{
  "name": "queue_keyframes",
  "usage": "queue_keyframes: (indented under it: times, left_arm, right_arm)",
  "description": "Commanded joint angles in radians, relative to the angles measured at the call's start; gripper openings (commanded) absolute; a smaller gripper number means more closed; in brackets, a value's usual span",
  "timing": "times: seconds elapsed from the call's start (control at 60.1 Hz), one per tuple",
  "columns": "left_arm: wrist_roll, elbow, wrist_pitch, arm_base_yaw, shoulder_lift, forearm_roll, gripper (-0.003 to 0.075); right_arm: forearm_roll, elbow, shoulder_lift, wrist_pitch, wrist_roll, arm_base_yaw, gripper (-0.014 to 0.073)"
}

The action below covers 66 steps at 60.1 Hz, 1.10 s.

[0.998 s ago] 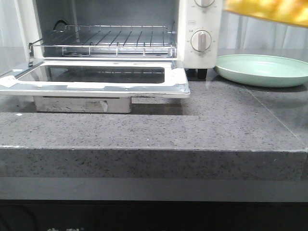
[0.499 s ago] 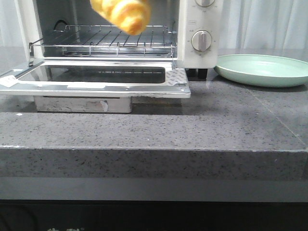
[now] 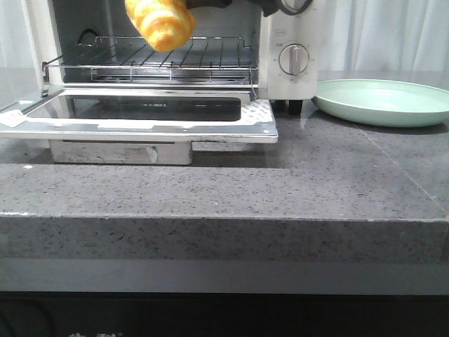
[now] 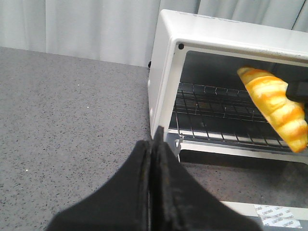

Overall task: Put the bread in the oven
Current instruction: 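Lower the croissant onto the oven rack and open the right gripper, then withdraw the right gripper out of the oven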

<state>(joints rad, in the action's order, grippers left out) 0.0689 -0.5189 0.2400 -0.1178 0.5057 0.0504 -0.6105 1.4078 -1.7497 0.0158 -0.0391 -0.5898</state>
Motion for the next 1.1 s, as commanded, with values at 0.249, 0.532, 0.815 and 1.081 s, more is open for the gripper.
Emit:
queue_keyframes:
  times: [0.249, 0.532, 0.815, 1.081]
  left_arm:
    - [0.008, -0.026, -0.085, 0.001, 0.002, 0.007, -0.0020]
    - [0.008, -0.026, -0.085, 0.001, 0.002, 0.007, -0.0020]
    - [0.008, -0.026, -0.085, 0.001, 0.002, 0.007, -0.0020]
    - [0.008, -0.026, -0.085, 0.001, 0.002, 0.007, -0.0020]
  right_arm:
    - [-0.017, 0.038, 0.011, -0.135, 0.010, 0.012, 0.0300]
    - [-0.017, 0.038, 0.011, -0.149, 0.010, 0.012, 0.0517]
    - [-0.016, 0.038, 0.038, -0.103, 0.010, 0.010, 0.0552]
    - [0.048, 0.029, 0.180, 0.060, 0.011, 0.010, 0.0365]
